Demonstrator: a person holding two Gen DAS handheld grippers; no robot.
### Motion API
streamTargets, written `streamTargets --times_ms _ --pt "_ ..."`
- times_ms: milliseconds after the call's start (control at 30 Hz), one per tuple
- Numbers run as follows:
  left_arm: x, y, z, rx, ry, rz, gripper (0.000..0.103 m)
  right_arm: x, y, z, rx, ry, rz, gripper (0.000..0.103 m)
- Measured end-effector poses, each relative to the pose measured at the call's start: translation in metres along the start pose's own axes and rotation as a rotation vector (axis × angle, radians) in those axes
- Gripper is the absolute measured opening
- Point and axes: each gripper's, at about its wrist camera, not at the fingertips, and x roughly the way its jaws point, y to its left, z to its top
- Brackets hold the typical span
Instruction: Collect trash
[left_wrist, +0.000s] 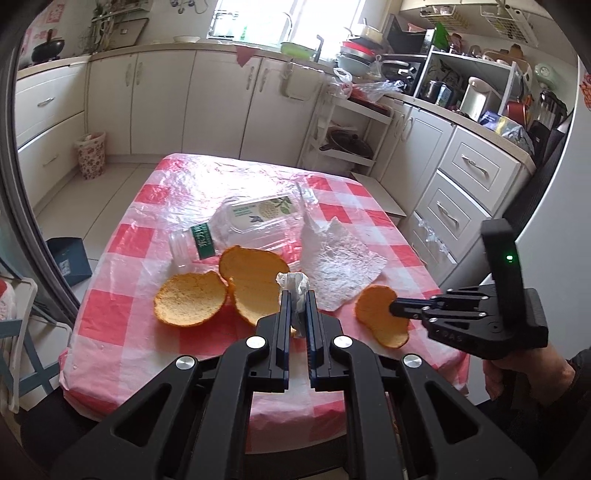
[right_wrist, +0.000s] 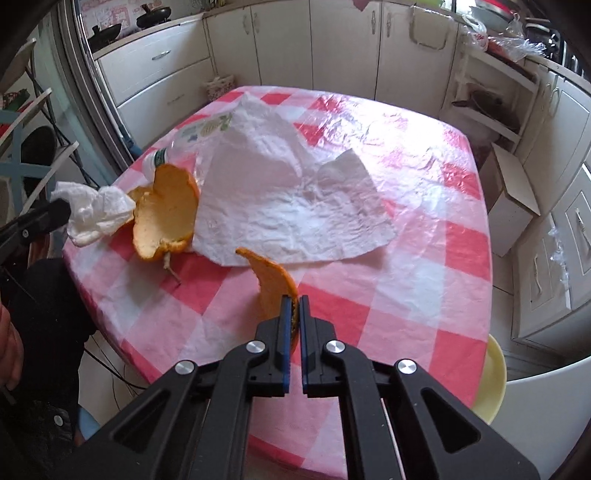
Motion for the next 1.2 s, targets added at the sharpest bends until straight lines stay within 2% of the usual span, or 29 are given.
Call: streamTargets --times_ms 200,400,467,500,533,633,733,800,867,933,1033,1133,1200 --pt "0.003 -0.005 -0.003 0.008 0.009 -0.005 0.007 0.012 -0.004 -0.002 0.064 0.034 0.08 0.009" --pt "0.002 -0.001 -0.003 0.003 0.008 0.0 0.007 0.005 -0.004 0.001 0.051 0.036 0.126 0.009" --pt "0.003 0.001 -0.003 0.001 0.006 0.002 0.007 0.005 -0.003 0.001 0.039 0.036 0.121 0.038" --pt "0.003 0.001 -0.002 0.0 0.007 0.002 0.007 0.005 -0.003 0.0 0.031 0.006 0.093 0.061" --pt "0.003 0.001 -0.002 -0.001 0.007 0.001 0.007 0.007 -0.002 0.0 0.016 -0.01 0.087 0.063" --pt "0.004 0.0 -0.004 0.004 0.011 0.0 0.007 0.023 -0.004 0.003 0.034 0.016 0.097 0.063" --pt "0.005 0.0 -0.004 0.007 0.013 0.001 0.007 0.026 -0.007 0.006 0.049 -0.015 0.1 0.063" --pt "0.006 0.001 -0.004 0.003 0.014 0.001 0.007 0.028 -0.009 0.009 0.066 -0.018 0.125 0.061" --pt "0.007 0.001 -0.004 0.0 0.015 0.001 0.007 0.029 -0.007 0.009 0.049 -0.029 0.117 0.05" --pt "0.009 0.001 -0.005 -0.001 0.018 0.001 0.007 0.03 -0.002 0.009 0.022 -0.027 0.116 0.032" --pt "0.008 0.0 -0.005 0.003 0.018 0.0 0.007 0.03 0.001 0.012 0.023 -0.017 0.13 0.017" --pt "0.004 -0.001 -0.003 0.006 0.009 -0.003 0.007 0.017 0.001 0.014 0.026 -0.049 0.127 0.006" --pt "0.0 -0.003 -0.002 0.009 0.001 -0.005 0.007 0.002 -0.002 0.014 0.032 -0.088 0.115 0.006"
